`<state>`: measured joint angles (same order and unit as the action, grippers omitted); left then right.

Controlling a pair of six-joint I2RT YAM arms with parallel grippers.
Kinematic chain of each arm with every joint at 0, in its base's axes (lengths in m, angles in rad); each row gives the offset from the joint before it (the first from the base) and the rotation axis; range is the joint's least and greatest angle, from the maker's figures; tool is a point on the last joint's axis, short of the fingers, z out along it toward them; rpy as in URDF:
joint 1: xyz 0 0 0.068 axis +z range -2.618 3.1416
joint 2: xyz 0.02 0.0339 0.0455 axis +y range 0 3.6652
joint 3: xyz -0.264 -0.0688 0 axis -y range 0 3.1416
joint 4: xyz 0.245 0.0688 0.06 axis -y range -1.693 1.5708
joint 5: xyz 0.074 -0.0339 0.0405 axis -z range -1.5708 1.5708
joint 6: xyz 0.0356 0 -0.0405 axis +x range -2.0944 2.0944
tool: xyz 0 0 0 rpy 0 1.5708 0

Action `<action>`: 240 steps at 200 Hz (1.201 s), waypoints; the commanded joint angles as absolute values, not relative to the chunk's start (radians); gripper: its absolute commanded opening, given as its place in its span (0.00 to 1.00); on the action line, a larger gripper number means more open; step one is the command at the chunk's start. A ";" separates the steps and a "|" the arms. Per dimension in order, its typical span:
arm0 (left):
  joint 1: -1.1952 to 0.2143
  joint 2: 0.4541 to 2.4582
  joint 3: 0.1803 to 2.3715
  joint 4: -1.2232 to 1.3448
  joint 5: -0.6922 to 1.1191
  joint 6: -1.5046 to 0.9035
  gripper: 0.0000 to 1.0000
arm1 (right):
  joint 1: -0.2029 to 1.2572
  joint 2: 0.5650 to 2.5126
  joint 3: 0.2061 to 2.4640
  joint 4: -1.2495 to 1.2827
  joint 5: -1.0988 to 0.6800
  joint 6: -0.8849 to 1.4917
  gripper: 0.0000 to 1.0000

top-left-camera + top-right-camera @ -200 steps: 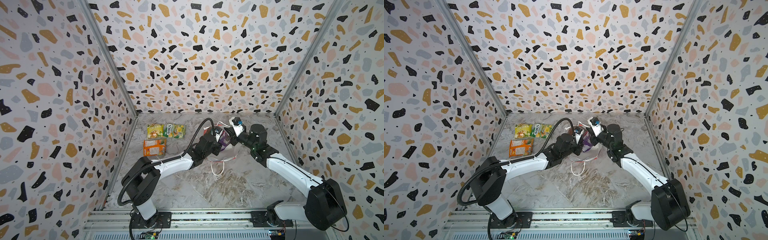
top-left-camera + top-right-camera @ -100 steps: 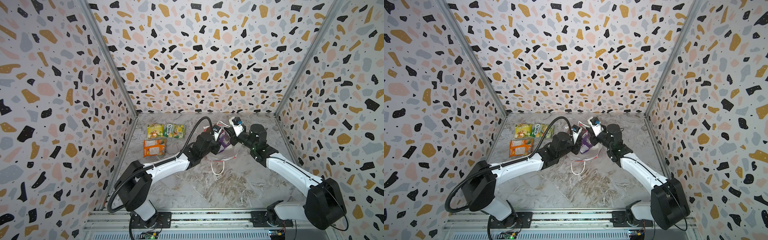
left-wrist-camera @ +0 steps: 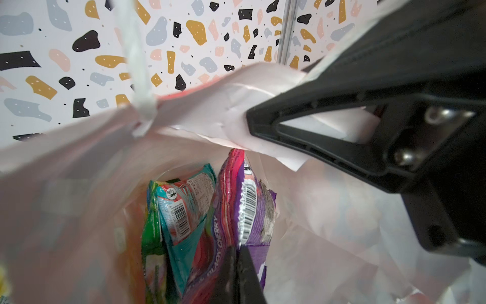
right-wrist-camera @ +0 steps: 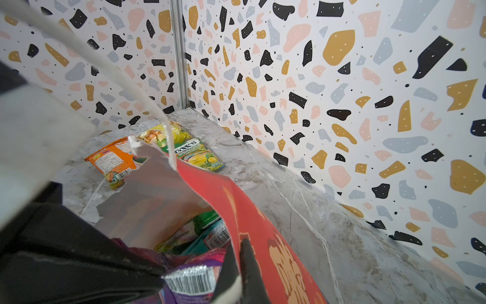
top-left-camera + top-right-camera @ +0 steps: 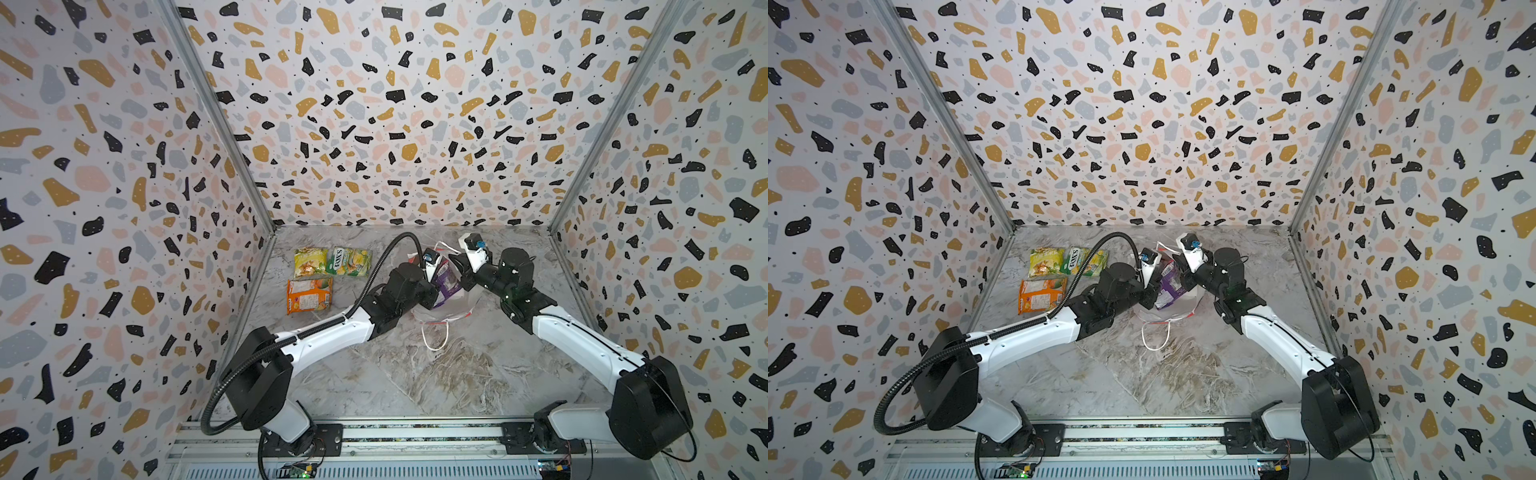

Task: Take the snacks out of the paper bag
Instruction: Pick up the snack from the paper bag.

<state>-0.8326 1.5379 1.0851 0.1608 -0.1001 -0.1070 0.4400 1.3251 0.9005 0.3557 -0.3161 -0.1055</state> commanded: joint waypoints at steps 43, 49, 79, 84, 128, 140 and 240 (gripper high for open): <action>-0.840 1.435 1.119 0.208 -0.055 -0.084 0.00 | 0.420 1.335 0.942 0.341 -0.268 -0.061 0.00; -0.841 1.429 1.117 0.212 -0.054 -0.079 0.00 | 0.420 1.334 0.945 0.338 -0.267 -0.057 0.00; -0.841 1.396 1.105 0.220 -0.030 -0.068 0.00 | 0.416 1.326 0.952 0.326 -0.257 -0.043 0.00; -0.841 1.388 1.102 0.221 -0.027 -0.066 0.00 | 0.416 1.324 0.953 0.324 -0.256 -0.042 0.00; -0.839 1.275 1.037 0.239 -0.045 -0.012 0.00 | 0.414 1.320 0.959 0.317 -0.248 -0.037 0.00; -0.833 1.233 1.026 0.233 -0.069 -0.010 0.00 | 0.413 1.318 0.957 0.319 -0.242 -0.034 0.00; -0.693 1.025 1.127 0.010 -0.117 -0.031 0.00 | 0.410 1.322 0.959 0.313 -0.230 -0.038 0.00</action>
